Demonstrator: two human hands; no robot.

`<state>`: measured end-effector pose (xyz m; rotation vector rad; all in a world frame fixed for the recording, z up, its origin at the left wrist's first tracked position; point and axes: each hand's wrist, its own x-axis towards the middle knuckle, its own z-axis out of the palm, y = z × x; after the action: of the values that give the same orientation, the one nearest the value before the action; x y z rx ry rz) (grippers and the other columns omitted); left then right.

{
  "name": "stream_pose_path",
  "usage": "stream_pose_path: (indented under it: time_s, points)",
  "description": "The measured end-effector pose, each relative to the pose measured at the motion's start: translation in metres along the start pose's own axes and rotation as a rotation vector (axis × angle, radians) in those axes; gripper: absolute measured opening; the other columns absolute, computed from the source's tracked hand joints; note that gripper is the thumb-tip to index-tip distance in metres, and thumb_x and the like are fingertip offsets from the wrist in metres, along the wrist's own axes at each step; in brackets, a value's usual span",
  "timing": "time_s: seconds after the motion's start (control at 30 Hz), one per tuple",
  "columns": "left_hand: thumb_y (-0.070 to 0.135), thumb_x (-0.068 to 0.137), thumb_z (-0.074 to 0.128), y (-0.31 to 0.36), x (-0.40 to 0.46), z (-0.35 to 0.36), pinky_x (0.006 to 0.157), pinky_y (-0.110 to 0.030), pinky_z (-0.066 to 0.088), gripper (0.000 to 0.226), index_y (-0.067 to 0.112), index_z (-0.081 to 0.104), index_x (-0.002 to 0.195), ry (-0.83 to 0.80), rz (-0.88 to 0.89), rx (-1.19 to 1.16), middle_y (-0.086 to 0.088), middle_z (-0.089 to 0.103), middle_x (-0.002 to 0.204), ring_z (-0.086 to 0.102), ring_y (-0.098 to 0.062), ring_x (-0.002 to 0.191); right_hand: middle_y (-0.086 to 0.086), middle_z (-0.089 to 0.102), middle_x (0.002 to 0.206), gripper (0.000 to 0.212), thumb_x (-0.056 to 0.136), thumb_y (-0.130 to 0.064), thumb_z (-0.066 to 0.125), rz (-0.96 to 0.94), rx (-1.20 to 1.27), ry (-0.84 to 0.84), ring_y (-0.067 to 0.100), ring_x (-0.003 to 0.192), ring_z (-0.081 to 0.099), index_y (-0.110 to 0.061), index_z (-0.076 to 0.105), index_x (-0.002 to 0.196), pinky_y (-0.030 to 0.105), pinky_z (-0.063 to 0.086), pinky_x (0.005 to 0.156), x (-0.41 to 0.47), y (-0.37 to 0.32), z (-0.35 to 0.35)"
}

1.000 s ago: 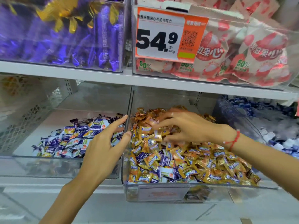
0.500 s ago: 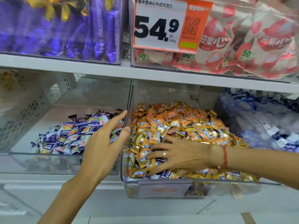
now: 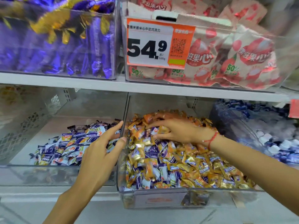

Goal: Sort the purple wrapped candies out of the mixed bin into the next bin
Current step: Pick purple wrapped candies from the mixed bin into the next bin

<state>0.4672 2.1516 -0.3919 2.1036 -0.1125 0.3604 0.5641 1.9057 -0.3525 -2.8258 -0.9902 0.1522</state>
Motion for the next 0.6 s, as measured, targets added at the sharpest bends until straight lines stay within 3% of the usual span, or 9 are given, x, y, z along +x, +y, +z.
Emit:
stream_pose_path:
  time_s: [0.07,0.17,0.27,0.4,0.53,0.6]
  points:
    - [0.051,0.088,0.058,0.001,0.001,0.000,0.071,-0.009,0.036,0.046,0.052,0.046,0.133,0.005,0.004,0.011,0.036,0.052,0.104,0.050,0.005,0.073,-0.005,0.042,0.147,0.045,0.087,-0.049,0.064,0.048,0.079,0.025,0.012,0.131,0.042,-0.041,0.055,0.131,0.028,0.034,0.107,-0.002,0.008,-0.006]
    - [0.040,0.092,0.055,0.005,0.000,-0.002,0.076,-0.014,0.035,0.044,0.050,0.045,0.134,-0.014,-0.016,-0.005,0.027,0.055,0.106,0.052,0.004,0.093,-0.009,0.041,0.147,0.049,0.084,-0.047,0.068,0.087,0.063,0.062,0.008,0.132,0.037,-0.042,0.055,0.131,0.021,0.029,0.106,-0.017,0.015,-0.012]
    - [0.040,0.092,0.053,0.005,-0.001,-0.002,0.087,-0.027,0.035,0.045,0.049,0.044,0.135,-0.031,-0.010,0.000,0.020,0.055,0.114,0.049,-0.003,0.107,-0.015,0.036,0.151,0.054,0.086,-0.056,0.061,0.164,0.026,0.149,0.007,0.135,0.036,-0.046,0.047,0.137,0.024,0.032,0.107,-0.040,0.020,-0.010]
    - [0.048,0.091,0.048,0.006,-0.001,-0.003,0.091,-0.029,0.036,0.048,0.047,0.042,0.138,-0.055,-0.008,0.018,0.015,0.056,0.125,0.047,-0.002,0.111,-0.012,0.031,0.155,0.059,0.086,-0.066,0.046,0.255,-0.059,0.171,0.013,0.137,0.037,-0.048,0.038,0.142,0.034,0.035,0.110,-0.072,0.023,-0.001]
    - [0.049,0.091,0.047,0.007,-0.001,-0.004,0.094,-0.030,0.036,0.049,0.044,0.041,0.139,-0.058,0.008,0.032,0.012,0.053,0.136,0.046,-0.003,0.117,-0.014,0.042,0.147,0.051,0.087,-0.066,0.045,0.278,-0.194,0.125,0.009,0.133,0.039,-0.044,0.054,0.132,0.031,0.036,0.107,-0.096,0.009,-0.008]
    - [0.046,0.092,0.048,0.010,-0.002,-0.004,0.098,-0.033,0.037,0.048,0.042,0.041,0.140,-0.055,0.020,0.046,0.012,0.050,0.140,0.046,-0.008,0.124,-0.020,0.057,0.128,0.043,0.086,-0.068,0.044,0.301,-0.162,0.088,0.003,0.116,0.051,-0.043,0.067,0.111,0.030,0.044,0.095,-0.099,-0.002,-0.015]
